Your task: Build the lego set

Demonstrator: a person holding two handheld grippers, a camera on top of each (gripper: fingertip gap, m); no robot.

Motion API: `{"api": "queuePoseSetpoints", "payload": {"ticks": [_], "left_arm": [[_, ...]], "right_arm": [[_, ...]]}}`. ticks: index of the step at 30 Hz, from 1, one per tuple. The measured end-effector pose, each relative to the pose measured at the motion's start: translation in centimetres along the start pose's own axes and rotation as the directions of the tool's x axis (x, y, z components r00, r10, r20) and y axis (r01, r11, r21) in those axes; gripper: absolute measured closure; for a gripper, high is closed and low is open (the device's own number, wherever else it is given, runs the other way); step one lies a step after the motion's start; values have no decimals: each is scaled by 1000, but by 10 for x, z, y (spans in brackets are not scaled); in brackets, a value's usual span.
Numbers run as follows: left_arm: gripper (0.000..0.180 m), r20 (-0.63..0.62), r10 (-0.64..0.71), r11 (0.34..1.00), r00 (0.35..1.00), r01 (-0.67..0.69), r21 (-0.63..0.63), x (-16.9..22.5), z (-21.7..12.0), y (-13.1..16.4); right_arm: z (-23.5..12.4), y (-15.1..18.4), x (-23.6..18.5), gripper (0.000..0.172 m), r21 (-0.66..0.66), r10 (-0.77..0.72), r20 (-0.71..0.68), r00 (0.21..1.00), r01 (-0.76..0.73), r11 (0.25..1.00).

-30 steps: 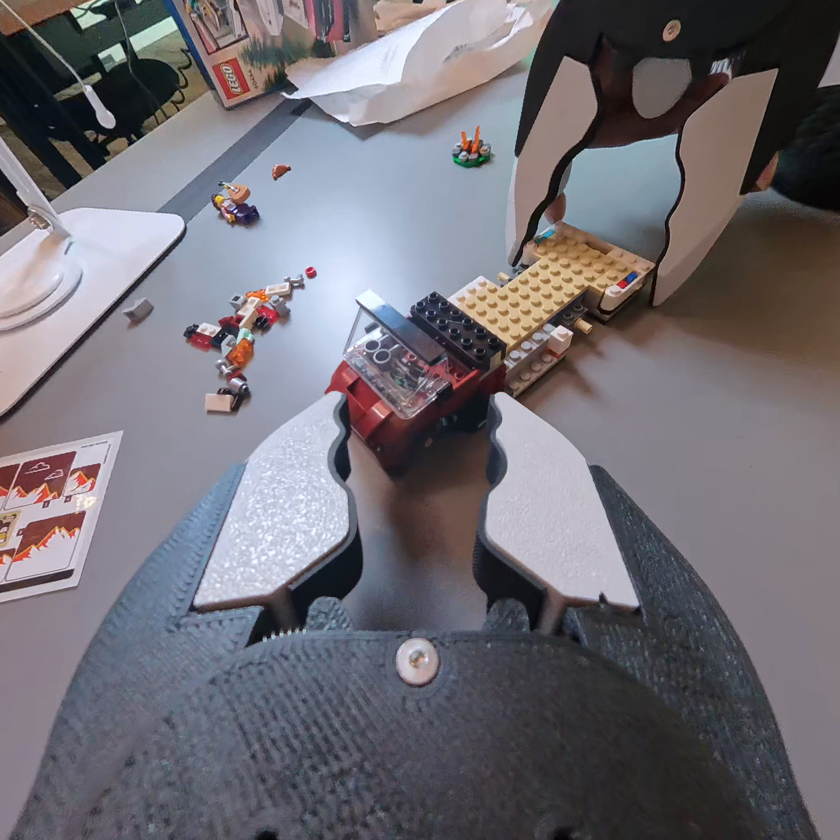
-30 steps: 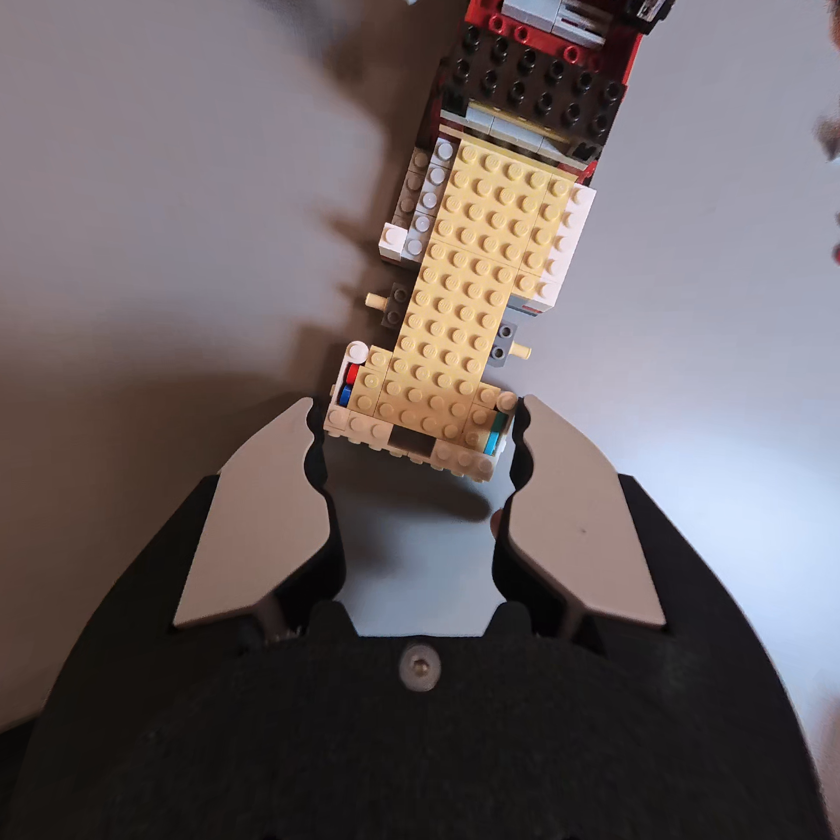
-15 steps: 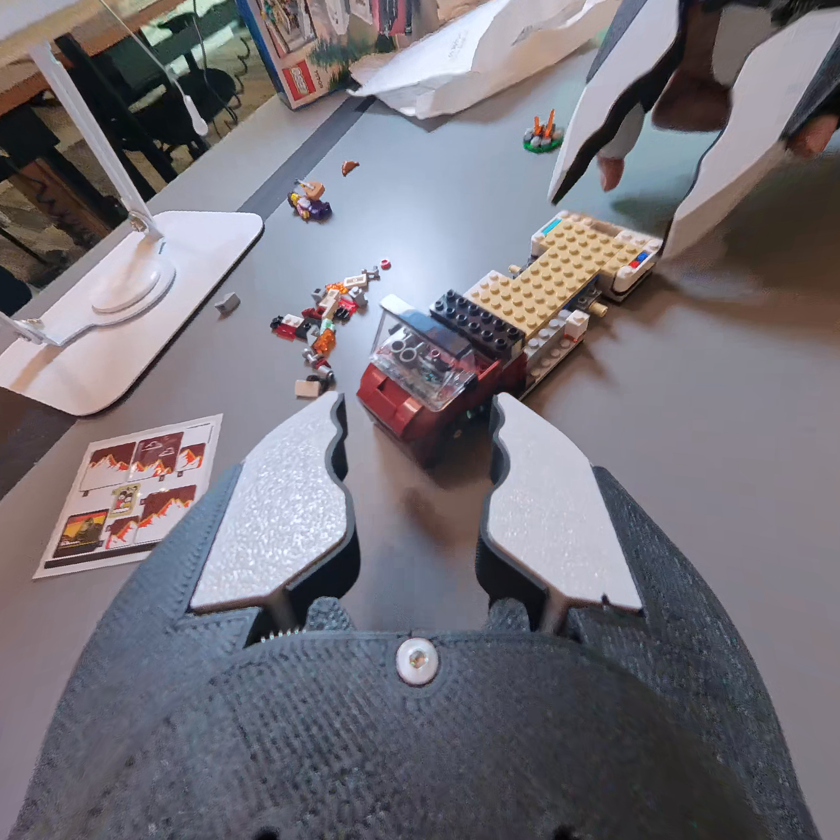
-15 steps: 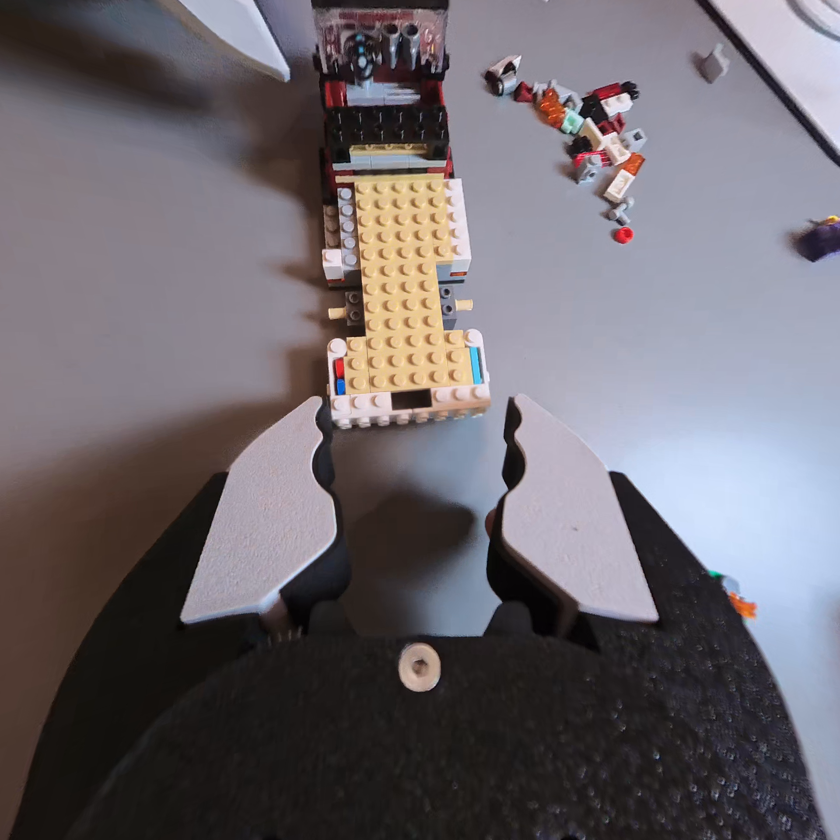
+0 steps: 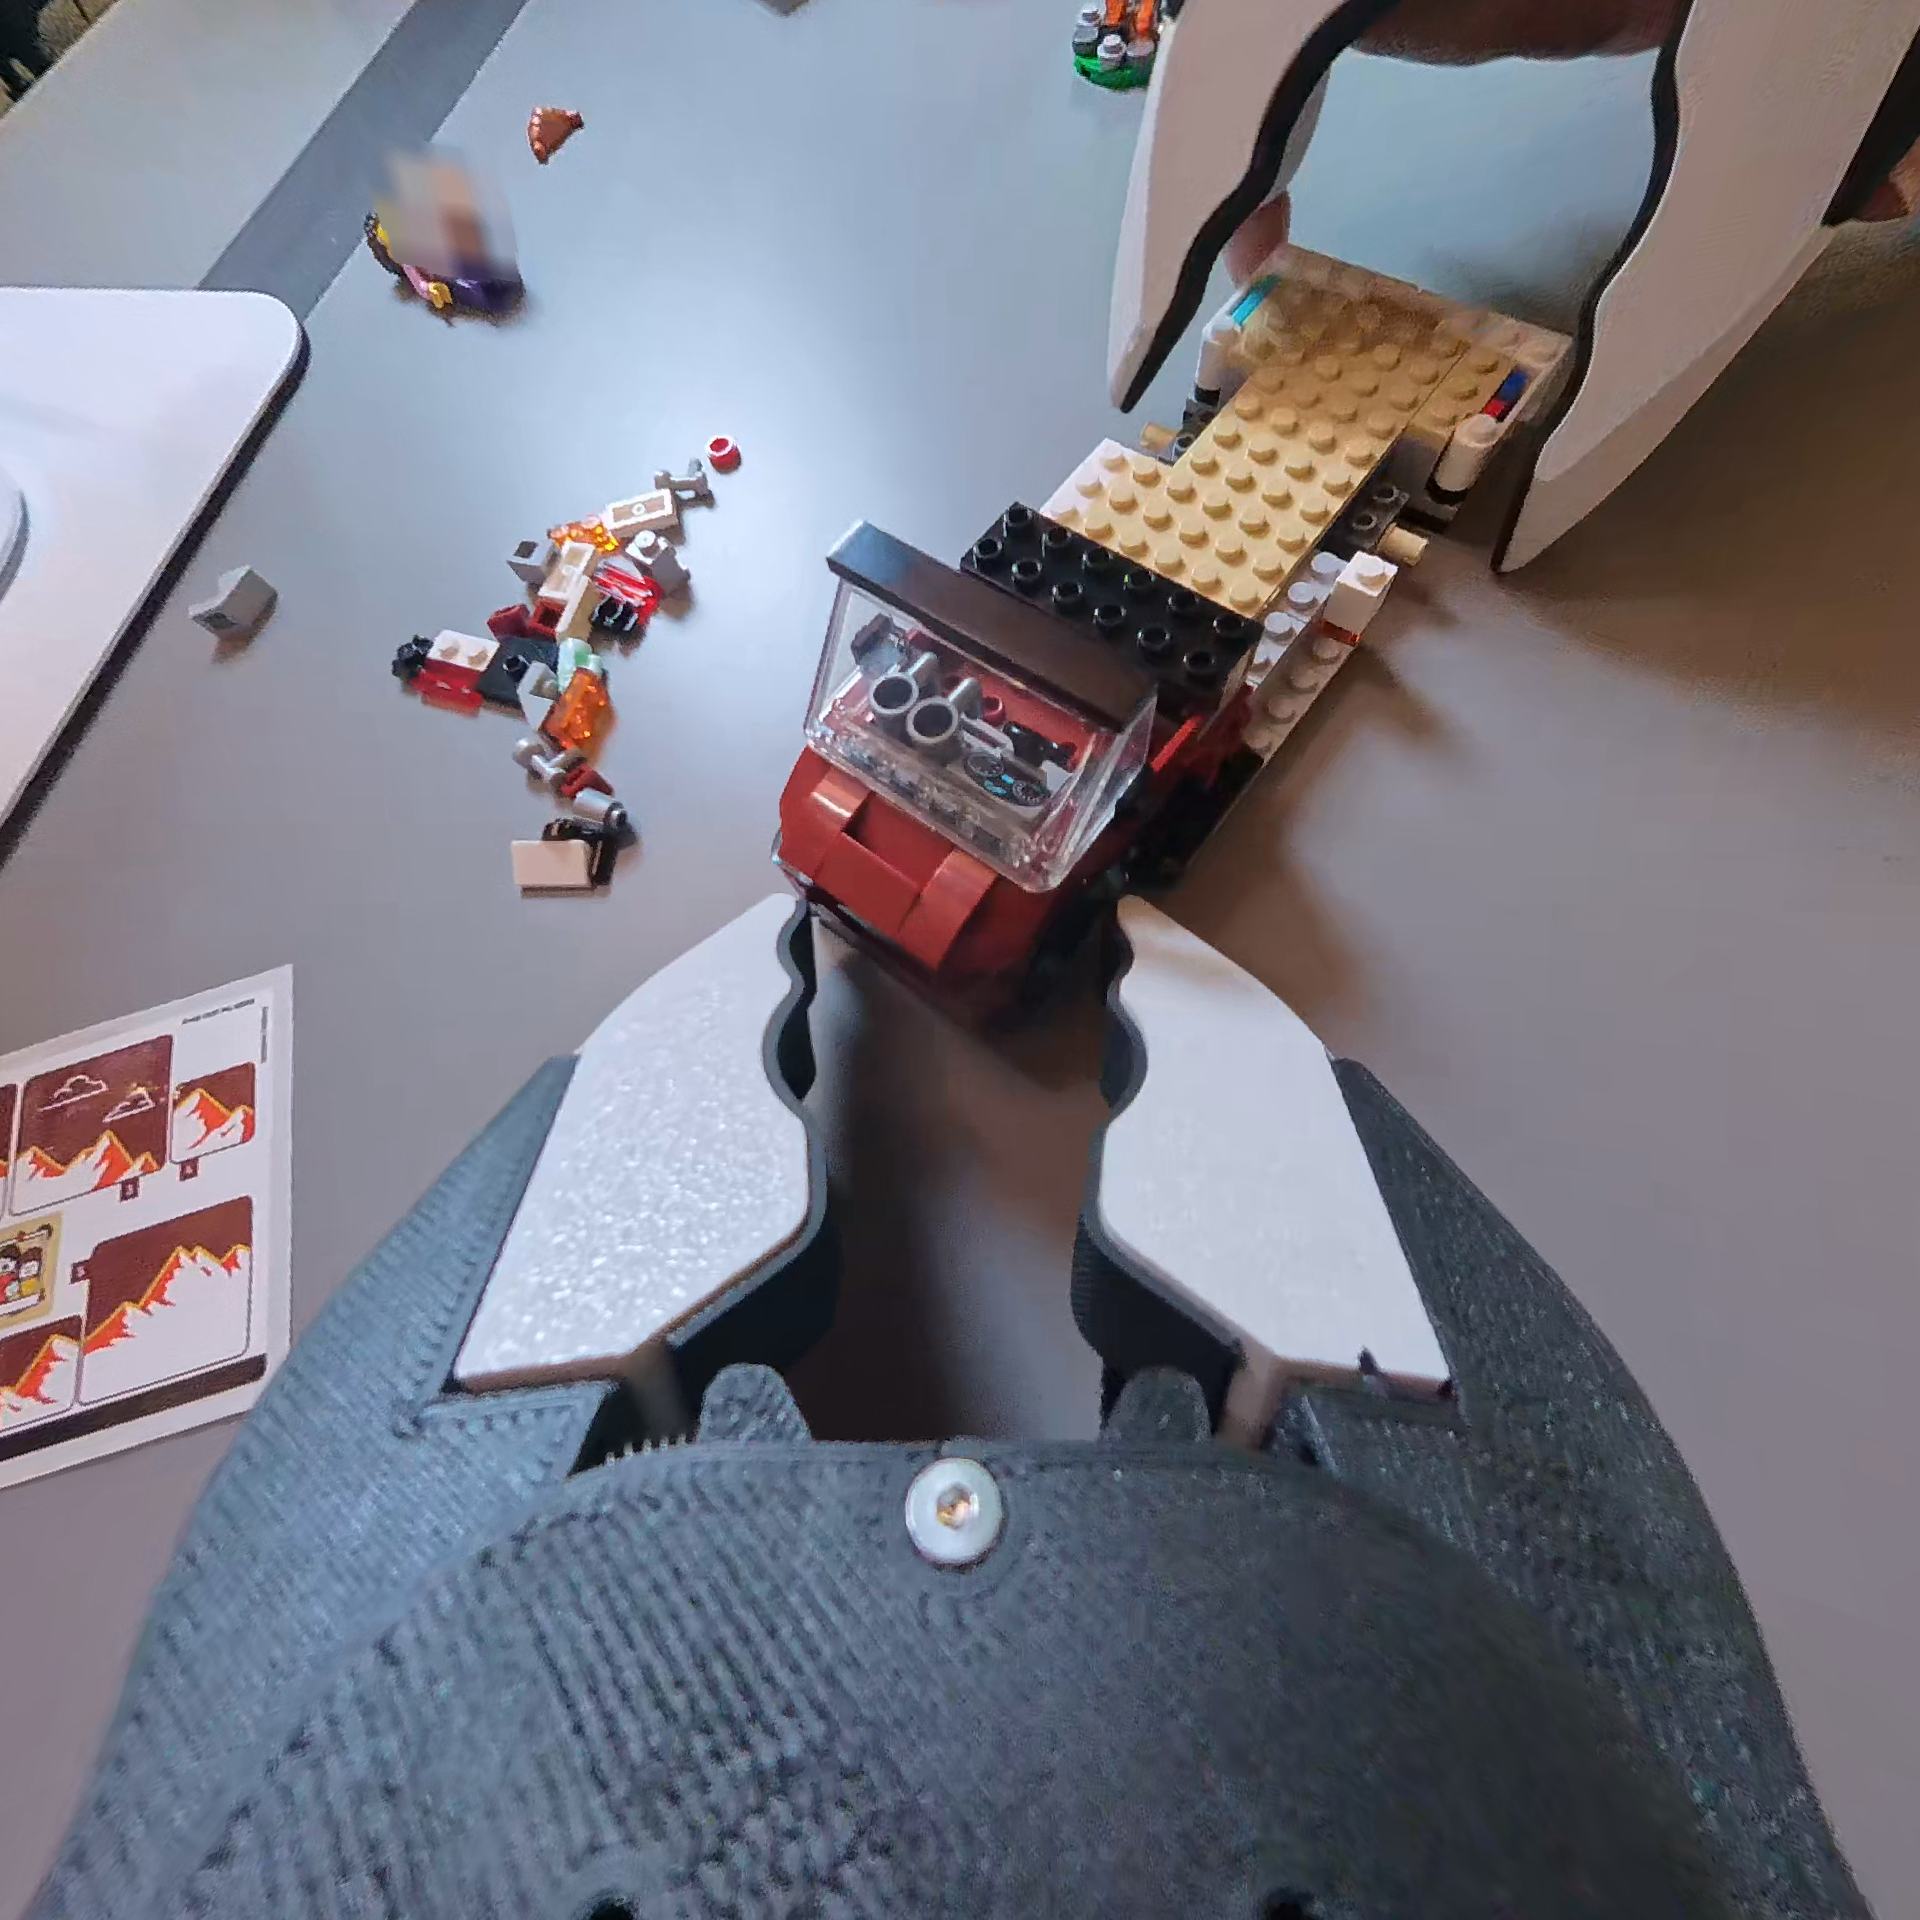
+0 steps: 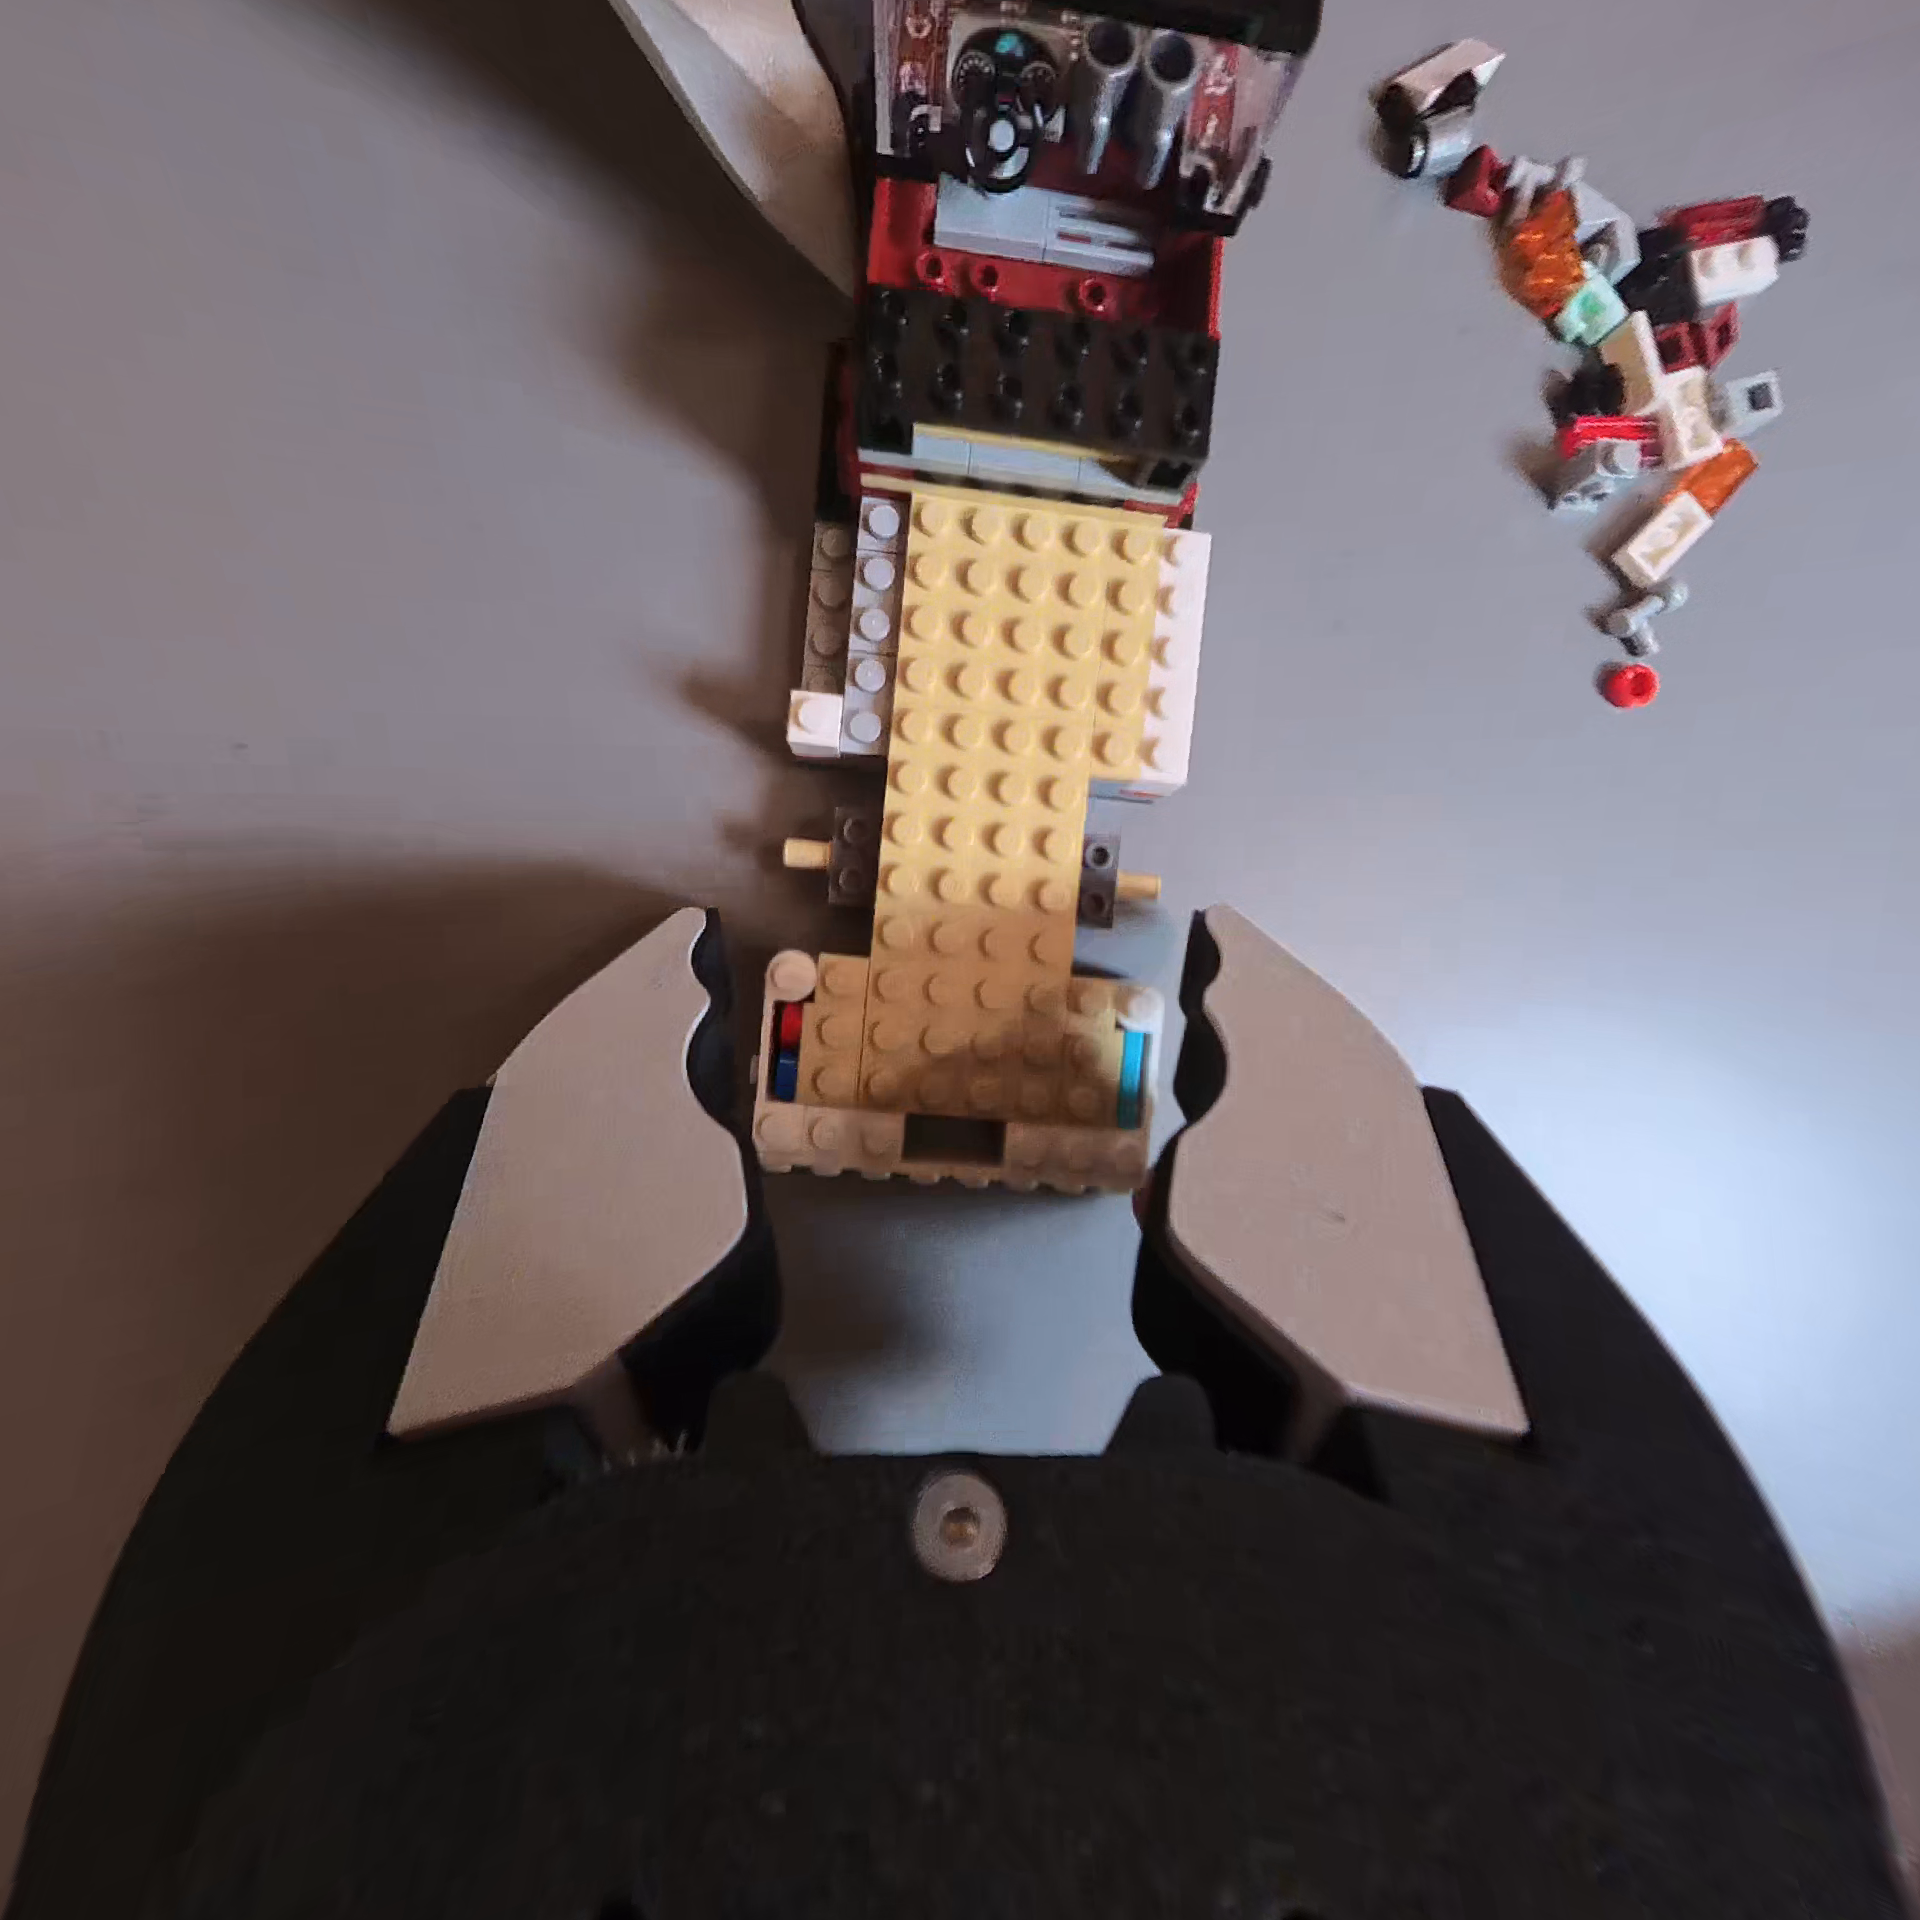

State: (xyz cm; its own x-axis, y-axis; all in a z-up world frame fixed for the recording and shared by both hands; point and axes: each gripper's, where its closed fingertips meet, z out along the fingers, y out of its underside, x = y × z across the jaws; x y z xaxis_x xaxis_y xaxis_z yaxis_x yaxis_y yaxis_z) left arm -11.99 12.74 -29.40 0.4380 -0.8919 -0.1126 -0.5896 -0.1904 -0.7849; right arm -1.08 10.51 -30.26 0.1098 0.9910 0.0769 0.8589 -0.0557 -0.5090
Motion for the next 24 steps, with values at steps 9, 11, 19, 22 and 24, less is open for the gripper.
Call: {"api": "queuePoseSetpoints", "payload": {"ticks": [9, 11, 19, 22, 24], "left_arm": [[131, -26, 14, 1000, 1000, -14, 11, 20, -1, -3], [128, -56, 8, 999, 998, -5, 49, 23, -7, -5], [108, -260, -199, 952, 945, 249, 179, 37, -23, -27], [105, -319, -221, 934, 922, 294, 202, 51, -13, -43], [106, -348, -231, 918, 909, 322, 232, 57, -10, -58]], "right_arm": [[13, -15, -7, 96, -172, -33, 100, 994, 50, 984], [12, -15, -6, 97, -158, -39, 117, 992, 58, 986], [-17, -24, -7, 98, 200, 67, 391, 918, -156, 967], [-35, -32, -9, 98, 316, 70, 464, 883, -239, 918], [-47, -36, -12, 98, 369, 57, 492, 869, -268, 890]]}}
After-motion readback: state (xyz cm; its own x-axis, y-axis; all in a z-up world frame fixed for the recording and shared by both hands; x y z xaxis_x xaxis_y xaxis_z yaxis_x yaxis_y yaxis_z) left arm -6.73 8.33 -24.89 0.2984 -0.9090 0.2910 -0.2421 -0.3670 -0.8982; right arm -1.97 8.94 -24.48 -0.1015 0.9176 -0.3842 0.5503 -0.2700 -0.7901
